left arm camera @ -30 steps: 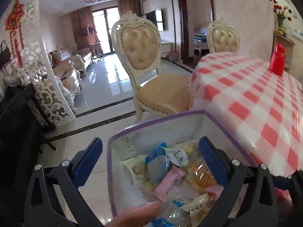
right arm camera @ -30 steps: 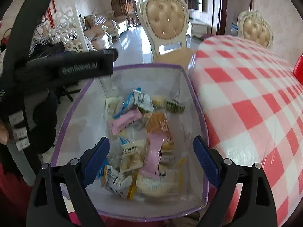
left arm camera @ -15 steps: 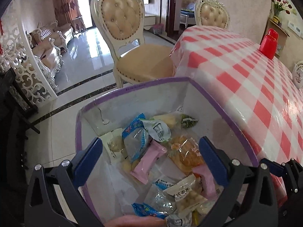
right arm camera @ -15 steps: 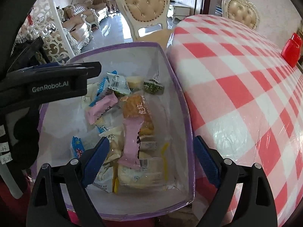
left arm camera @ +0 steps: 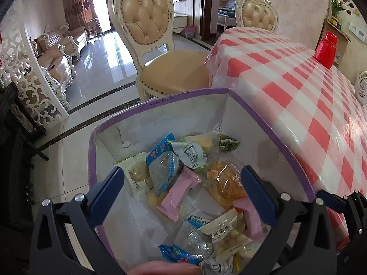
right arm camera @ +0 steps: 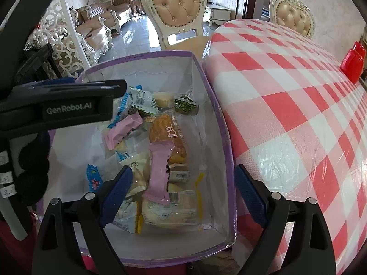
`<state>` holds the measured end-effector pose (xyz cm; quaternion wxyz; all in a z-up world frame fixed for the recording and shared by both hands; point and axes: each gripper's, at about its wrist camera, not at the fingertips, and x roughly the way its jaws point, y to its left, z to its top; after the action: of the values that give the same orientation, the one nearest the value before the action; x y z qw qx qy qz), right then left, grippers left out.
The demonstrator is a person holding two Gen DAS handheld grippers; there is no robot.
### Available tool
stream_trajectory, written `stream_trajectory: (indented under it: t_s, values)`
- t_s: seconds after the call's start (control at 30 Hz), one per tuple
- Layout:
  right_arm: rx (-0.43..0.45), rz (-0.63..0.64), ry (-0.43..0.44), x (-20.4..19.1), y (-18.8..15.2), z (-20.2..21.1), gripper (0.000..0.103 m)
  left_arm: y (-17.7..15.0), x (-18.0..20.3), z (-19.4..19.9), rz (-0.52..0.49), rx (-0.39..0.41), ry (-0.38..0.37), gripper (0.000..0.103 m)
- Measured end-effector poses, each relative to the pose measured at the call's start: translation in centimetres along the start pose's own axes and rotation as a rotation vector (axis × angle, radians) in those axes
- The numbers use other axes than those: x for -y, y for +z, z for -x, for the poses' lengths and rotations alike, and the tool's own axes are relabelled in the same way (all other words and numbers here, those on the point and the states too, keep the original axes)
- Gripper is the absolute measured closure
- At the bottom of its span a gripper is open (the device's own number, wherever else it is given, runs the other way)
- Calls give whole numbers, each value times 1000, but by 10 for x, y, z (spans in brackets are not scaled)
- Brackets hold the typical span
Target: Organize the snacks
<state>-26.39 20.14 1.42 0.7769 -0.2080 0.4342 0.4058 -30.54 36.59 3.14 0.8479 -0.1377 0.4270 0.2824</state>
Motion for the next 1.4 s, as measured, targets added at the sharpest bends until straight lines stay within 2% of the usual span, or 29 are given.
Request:
stream_trajectory:
  t_s: [0.67, 1.4]
  values:
    - [36, 4, 13, -3, 4, 7, 16, 0, -1, -1, 1, -1, -1, 1]
    - [35, 27, 9, -12, 2, 5, 16, -2, -3, -3, 14, -24, -12, 1]
